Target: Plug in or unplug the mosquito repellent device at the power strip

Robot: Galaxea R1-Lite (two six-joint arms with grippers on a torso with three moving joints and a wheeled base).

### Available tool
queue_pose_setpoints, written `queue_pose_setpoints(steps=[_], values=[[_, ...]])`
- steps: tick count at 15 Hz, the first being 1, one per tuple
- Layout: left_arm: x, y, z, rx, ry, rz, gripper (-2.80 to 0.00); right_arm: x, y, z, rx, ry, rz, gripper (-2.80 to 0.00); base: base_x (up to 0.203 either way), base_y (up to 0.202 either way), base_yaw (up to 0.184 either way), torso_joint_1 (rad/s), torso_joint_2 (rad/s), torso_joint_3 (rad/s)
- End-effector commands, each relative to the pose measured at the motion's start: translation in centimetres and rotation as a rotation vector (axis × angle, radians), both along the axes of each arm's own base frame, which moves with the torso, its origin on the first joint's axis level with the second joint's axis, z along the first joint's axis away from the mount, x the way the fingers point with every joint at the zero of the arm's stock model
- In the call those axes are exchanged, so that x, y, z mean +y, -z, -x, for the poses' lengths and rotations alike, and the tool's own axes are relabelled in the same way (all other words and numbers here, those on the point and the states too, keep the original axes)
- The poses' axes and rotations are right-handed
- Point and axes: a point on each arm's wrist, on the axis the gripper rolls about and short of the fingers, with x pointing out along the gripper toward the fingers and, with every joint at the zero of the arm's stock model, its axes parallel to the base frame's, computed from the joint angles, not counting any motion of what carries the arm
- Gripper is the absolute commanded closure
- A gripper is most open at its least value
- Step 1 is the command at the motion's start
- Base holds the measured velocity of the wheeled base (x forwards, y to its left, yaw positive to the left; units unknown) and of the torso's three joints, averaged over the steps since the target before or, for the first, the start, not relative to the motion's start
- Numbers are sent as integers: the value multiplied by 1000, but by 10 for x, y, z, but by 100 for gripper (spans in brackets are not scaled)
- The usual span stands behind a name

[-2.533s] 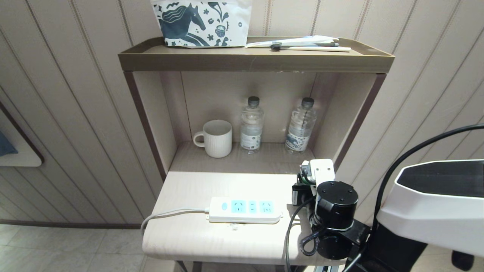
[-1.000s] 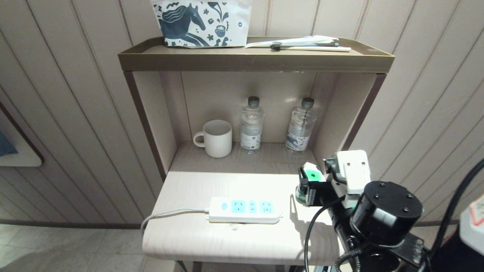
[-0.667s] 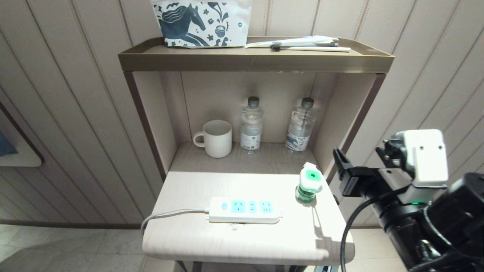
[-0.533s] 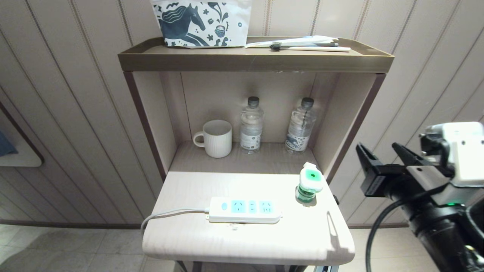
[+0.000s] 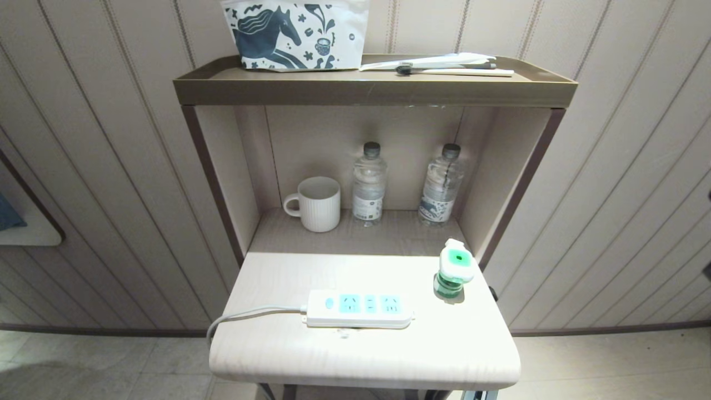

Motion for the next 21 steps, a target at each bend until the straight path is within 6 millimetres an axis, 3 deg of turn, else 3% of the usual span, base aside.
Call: queue_pose_setpoints(steps=[1,3,6,9,13,18,21], values=[[0,0,0,1,0,0,0,-24,-9,31,-77,93,-6,0,0,0,0,0,0,0],[0,0,0,1,-1,0,0,-35,4,53,-79,121,34,0,0,0,0,0,0,0],[0,0,0,1,0,0,0,-37,46,75,-2,45,-45,0,0,0,0,0,0,0],[0,0,0,1,-1,0,0,-36,90,90,132,-54,-191,0,0,0,0,0,0,0],[0,0,0,1,-1,0,0,-35,146,97,203,-75,-149,0,0,0,0,0,0,0],[0,0,0,1,-1,0,0,-32,169,114,143,-177,-121,0,0,0,0,0,0,0],[0,0,0,1,-1,0,0,-31,180,117,201,-209,-166,0,0,0,0,0,0,0]])
